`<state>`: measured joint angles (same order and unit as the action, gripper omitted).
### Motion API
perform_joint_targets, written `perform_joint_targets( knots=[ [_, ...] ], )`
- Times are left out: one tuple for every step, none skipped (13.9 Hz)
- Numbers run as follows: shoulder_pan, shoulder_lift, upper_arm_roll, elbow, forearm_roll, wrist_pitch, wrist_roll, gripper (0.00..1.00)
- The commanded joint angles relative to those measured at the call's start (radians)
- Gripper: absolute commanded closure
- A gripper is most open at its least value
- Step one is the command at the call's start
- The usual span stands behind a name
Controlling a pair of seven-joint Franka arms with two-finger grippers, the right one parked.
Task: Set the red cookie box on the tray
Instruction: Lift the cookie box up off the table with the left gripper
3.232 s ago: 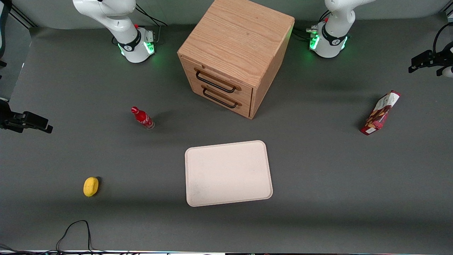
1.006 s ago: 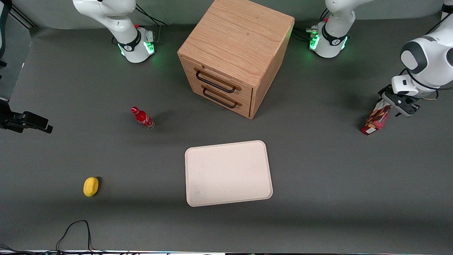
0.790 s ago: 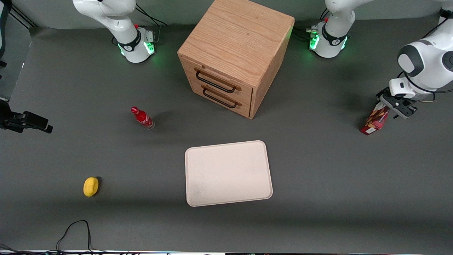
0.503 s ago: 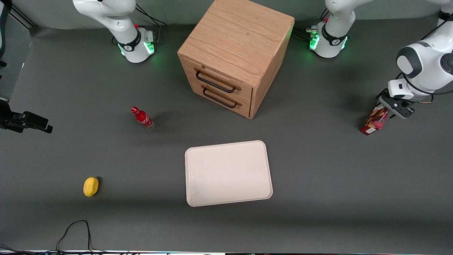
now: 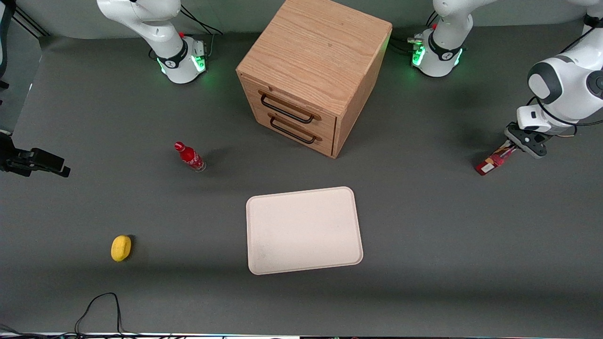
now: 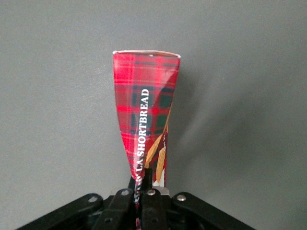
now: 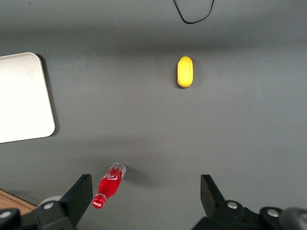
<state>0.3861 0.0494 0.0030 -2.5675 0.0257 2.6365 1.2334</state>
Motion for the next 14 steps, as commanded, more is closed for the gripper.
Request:
perform_joint_targets(
  knots=[
    [-0.004, -0.052, -0.001, 0.030, -0.003, -0.084, -0.041, 1.00],
    [-0.009, -0.075, -0.001, 0.061, -0.003, -0.146, -0.054, 1.00],
    [-0.009, -0.101, -0.004, 0.097, -0.003, -0.226, -0.061, 1.00],
    [-0.009, -0.132, -0.005, 0.142, -0.003, -0.312, -0.071, 1.00],
    [-0.009, -0.158, -0.008, 0.205, -0.003, -0.416, -0.081, 1.00],
    [-0.009, -0.175, -0.017, 0.286, -0.003, -0.538, -0.097, 1.00],
    [-0.009, -0.177, -0.029, 0.394, 0.002, -0.678, -0.118, 1.00],
    [-0.010, -0.171, -0.034, 0.511, 0.008, -0.807, -0.139, 1.00],
    [-0.010, -0.165, -0.034, 0.618, 0.010, -0.910, -0.153, 1.00],
    [-0.010, -0.164, -0.035, 0.698, 0.013, -0.985, -0.164, 1.00],
    [-0.012, -0.164, -0.037, 0.763, 0.023, -1.047, -0.170, 1.00],
    [-0.012, -0.163, -0.037, 0.818, 0.040, -1.096, -0.170, 1.00],
    [-0.015, -0.160, -0.038, 0.866, 0.049, -1.131, -0.170, 1.00],
    [-0.015, -0.146, -0.049, 0.900, 0.056, -1.144, -0.178, 1.00]
  ],
)
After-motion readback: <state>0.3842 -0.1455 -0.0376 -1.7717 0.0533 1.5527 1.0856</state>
